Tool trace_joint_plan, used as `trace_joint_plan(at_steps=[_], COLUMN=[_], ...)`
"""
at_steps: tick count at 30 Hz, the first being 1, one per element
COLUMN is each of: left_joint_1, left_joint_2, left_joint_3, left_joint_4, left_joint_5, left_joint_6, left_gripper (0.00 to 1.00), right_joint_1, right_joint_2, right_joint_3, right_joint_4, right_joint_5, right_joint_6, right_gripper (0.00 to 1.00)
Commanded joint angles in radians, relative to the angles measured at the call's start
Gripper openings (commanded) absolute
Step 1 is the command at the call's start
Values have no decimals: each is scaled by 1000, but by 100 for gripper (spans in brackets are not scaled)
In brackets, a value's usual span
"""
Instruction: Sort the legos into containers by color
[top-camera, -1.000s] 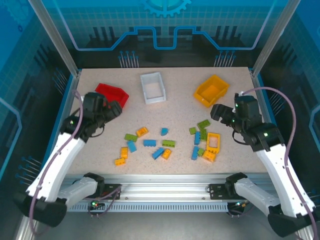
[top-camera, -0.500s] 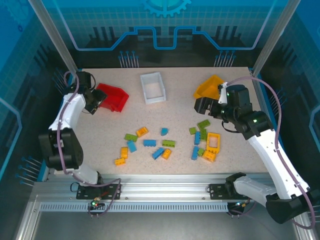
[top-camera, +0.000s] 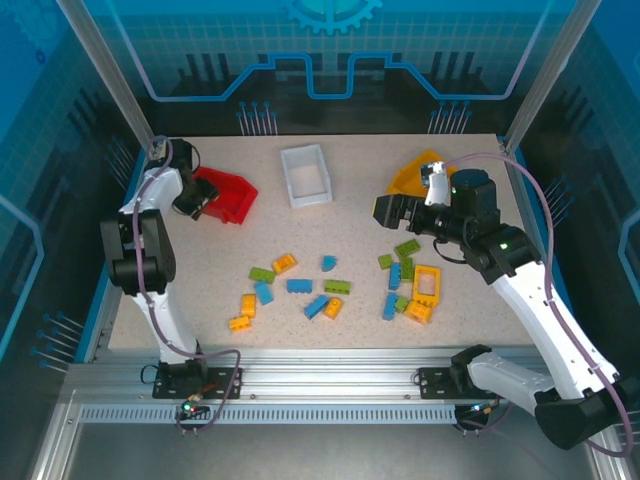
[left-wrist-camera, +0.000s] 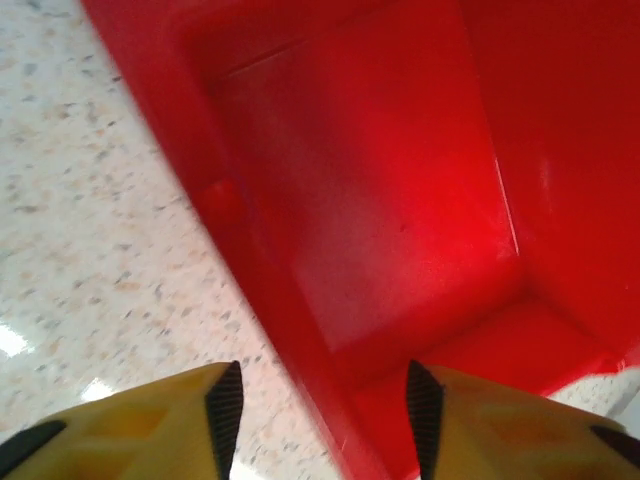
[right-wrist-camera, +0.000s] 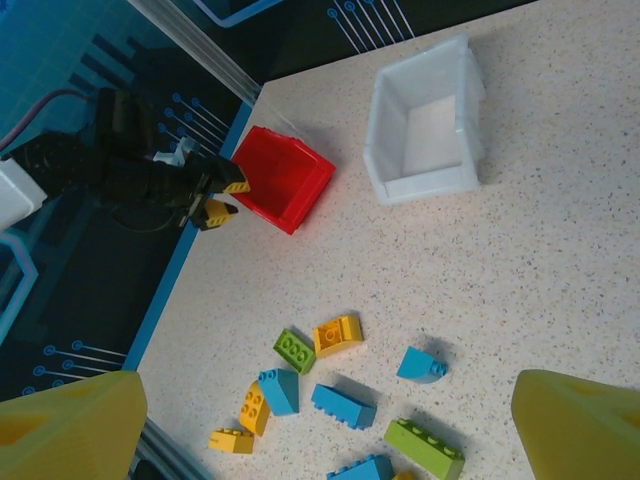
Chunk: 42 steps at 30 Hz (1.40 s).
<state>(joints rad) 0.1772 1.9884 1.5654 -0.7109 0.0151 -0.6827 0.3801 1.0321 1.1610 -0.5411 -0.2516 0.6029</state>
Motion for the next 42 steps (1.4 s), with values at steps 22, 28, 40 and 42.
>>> trace_joint_plan(at_steps=[22, 28, 40, 42], left_joint_1=[-121, -143, -205, -209], left_joint_2=[181, 290, 327, 326], left_joint_3=[280, 440, 458, 451], left_joint_4=[-22, -72, -14, -4], left_joint_5=[175, 171, 230, 247], left_joint_6=[350, 472, 567, 558], left_gripper=[0, 2, 9, 10], right_joint_1=[-330, -410, -426, -423], right_joint_2=[303, 499, 906, 964], right_joint_3=[133, 235, 480, 524], right_joint_4=[-105, -131, -147, -169], right_joint_5=[301, 349, 388, 400], right_joint_6=[-43, -54, -49, -55], right_gripper=[92, 90, 74, 69])
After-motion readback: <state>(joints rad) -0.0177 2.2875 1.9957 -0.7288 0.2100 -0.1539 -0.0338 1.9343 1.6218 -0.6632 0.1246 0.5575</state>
